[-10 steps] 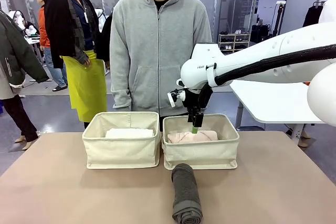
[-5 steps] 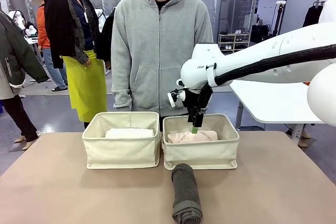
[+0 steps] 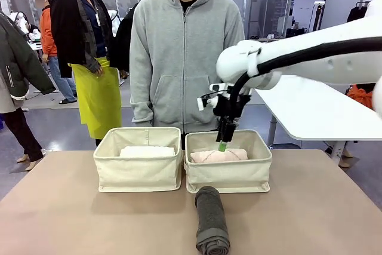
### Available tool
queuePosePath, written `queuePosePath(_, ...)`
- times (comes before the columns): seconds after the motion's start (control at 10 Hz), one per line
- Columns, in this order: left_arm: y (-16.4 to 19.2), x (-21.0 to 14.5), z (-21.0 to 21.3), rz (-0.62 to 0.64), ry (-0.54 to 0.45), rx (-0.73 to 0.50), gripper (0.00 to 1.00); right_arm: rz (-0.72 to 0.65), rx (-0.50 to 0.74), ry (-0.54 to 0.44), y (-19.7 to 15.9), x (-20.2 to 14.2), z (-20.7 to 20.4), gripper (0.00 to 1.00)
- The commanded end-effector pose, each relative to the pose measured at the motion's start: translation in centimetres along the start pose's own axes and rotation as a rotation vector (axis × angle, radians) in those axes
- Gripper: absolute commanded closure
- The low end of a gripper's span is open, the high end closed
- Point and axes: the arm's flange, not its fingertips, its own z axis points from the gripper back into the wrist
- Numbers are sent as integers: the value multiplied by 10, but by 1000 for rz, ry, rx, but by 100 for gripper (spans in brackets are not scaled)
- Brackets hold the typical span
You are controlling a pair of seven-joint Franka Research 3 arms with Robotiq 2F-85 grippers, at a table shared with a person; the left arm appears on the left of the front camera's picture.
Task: Divide the towels into two baskets.
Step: Pick up one hotel-folded towel from the bottom of the table and place it in the Fabric basket indicated by the person.
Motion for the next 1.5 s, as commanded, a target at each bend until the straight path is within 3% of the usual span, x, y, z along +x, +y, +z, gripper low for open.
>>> queuePosePath(0.0,-3,-2,2,-13,-6,-9,0,-141,6,-144,44,-78,24,12)
queuePosePath(0.1,-3,-2,2,-13,-6,-9,0,-205,29,-206,51,-114,35,0)
queuePosePath(0.5,-3,-2,2,-13,-6,-9,0,-491,157,-545,93,-254,67,0)
queuePosePath(0.7,-3,-2,2,-13,-6,-9,0,-683,179,-579,129,-323,77,0)
queuePosePath(1.0,-3,-2,2,-13,-6,-9,0,-888,374,-714,171,-442,85,0)
queuePosePath(1.1,-3,-2,2,-13,-6,-9,0,-947,430,-803,188,-490,78,0)
queuePosePath(1.2,-3,-2,2,-13,-6,-9,0,-945,488,-883,201,-522,70,0)
queuePosePath(1.4,-3,-2,2,-13,-6,-9,0,-1039,572,-877,220,-561,52,0)
